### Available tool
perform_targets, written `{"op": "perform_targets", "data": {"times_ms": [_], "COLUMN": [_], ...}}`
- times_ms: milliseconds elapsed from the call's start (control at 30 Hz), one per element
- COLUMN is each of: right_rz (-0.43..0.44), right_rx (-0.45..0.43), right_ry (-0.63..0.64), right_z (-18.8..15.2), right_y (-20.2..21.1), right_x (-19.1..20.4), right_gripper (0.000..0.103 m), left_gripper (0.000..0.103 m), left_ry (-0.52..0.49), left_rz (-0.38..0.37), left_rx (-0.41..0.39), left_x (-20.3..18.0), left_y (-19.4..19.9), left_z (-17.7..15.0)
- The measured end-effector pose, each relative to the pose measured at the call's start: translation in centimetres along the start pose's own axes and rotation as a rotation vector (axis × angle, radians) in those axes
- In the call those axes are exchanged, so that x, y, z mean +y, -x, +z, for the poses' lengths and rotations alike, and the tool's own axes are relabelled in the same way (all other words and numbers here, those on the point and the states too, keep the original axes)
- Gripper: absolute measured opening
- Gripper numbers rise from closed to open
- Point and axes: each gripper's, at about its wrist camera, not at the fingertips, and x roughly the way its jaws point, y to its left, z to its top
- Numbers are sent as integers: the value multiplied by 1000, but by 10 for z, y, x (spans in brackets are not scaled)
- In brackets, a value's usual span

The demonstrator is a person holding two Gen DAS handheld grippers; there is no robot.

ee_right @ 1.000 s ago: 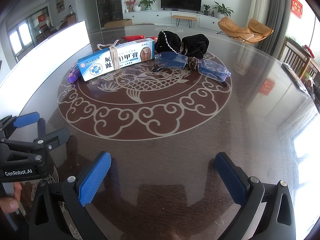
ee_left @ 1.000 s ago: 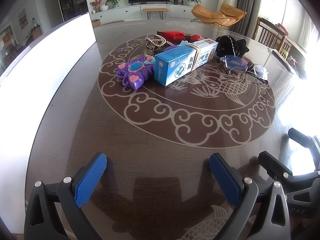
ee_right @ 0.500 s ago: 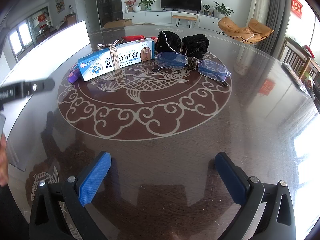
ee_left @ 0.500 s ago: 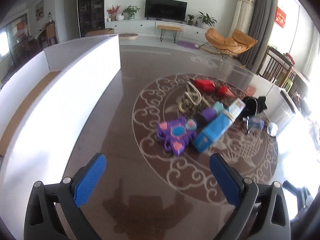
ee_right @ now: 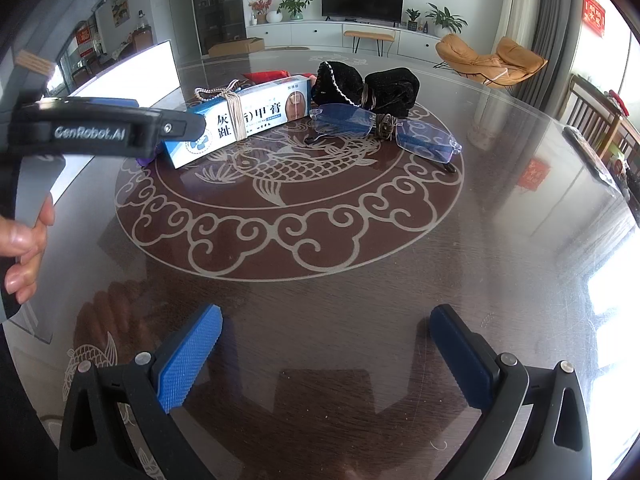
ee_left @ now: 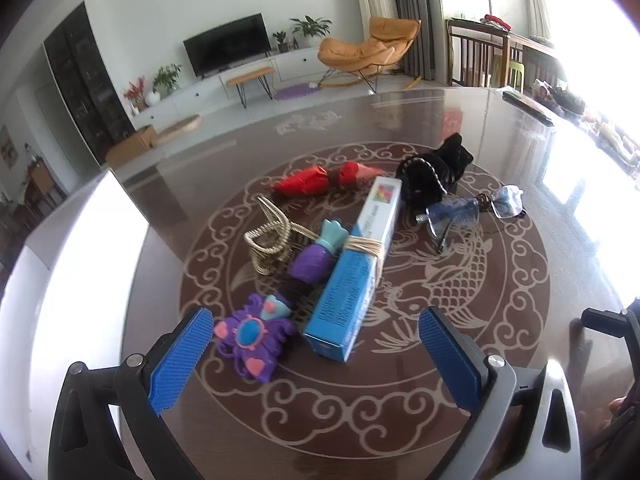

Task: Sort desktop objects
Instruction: 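Move the left tool toward the purple toy wand while the right tool nears the medicine box, then close the left tool on the purple toy wand while the right tool grasps the blue-white medicine box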

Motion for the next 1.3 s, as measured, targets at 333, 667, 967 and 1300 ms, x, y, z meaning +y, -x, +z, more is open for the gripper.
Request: {"op": "perform_targets", "data": {"times_ms": [333,667,967,1300], "right_rz": [0,0,-1,194], "right_rx": [0,0,0,-108], "right_ry": [0,-1,-1,73], "right_z": [0,0,0,62], "right_y": [0,0,1,20], "right_x": [0,0,0,37], "right_gripper": [103,103,103,103], "left_gripper": [103,76,40,42], "left_ry": [134,36,210,387], "left_rz": [-152,-211,-98,0], "left_rx": [156,192,169,79], "left_x": [64,23,55,61], "left_y": [-69,-85,-26,37], "left_z": [14,7,-66,-149]}}
